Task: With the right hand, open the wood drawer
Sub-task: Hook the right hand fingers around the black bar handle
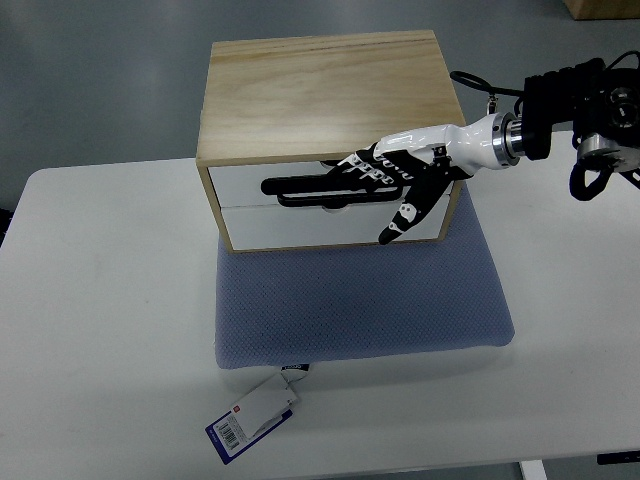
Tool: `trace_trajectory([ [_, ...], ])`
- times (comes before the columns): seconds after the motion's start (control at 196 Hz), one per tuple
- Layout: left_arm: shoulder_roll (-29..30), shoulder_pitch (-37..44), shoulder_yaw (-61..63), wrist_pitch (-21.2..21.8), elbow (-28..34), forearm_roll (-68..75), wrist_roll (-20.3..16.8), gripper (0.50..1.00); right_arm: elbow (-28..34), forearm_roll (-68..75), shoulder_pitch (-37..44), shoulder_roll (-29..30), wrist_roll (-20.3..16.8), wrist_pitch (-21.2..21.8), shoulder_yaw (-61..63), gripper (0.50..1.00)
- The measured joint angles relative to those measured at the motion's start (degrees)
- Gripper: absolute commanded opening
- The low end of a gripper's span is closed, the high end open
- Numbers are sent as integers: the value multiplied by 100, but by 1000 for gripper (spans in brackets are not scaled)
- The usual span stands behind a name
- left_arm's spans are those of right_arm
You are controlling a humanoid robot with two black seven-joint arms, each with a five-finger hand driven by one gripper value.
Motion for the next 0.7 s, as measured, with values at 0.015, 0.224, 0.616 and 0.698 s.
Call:
trace_trajectory([
  [0.015,0,1,0,0,0,0,0,1000,-2,-5,-6,3,0,0,0,954],
  [0.224,0,0,0,0,0,0,0,1000,-49,-35,-72,48,0,-1,-2,954],
  [0.616,0,1,0,-1,0,0,3,1000,-69,-15,-90,65,0,-1,-3,954],
  [0.698,0,1,0,-2,0,0,3,1000,-68,-9,-96,65,0,-1,-3,954],
])
